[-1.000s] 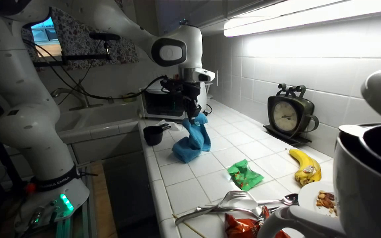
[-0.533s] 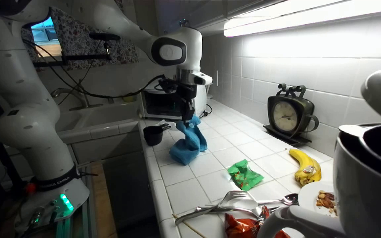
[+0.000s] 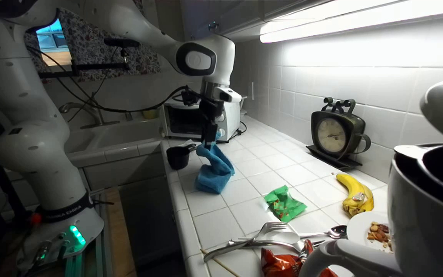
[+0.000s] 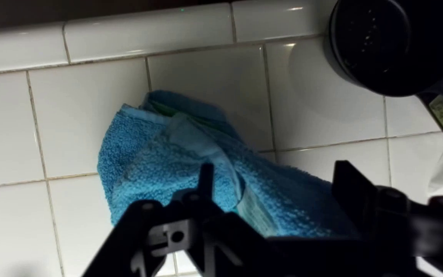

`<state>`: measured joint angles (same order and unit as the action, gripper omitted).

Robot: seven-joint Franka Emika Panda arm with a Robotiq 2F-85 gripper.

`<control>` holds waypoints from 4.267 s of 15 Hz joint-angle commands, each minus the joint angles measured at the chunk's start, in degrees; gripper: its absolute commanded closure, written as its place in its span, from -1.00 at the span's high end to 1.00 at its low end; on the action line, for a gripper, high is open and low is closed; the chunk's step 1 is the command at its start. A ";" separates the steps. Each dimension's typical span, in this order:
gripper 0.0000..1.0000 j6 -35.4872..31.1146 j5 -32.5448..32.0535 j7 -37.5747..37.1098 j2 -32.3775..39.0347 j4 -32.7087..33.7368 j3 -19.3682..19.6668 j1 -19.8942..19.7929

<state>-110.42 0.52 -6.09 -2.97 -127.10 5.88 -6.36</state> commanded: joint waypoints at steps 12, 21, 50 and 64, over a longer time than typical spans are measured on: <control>1.00 8.24 -0.16 -1.52 -3.52 0.83 -0.99 1.05; 1.00 -4.29 -1.07 9.02 -4.23 0.22 0.27 0.55; 1.00 -40.84 12.74 16.10 23.21 11.13 -0.28 -4.28; 0.41 -39.94 12.84 15.78 27.07 13.61 -2.90 -4.49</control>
<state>-150.79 14.30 10.45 22.50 -115.30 3.82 -10.32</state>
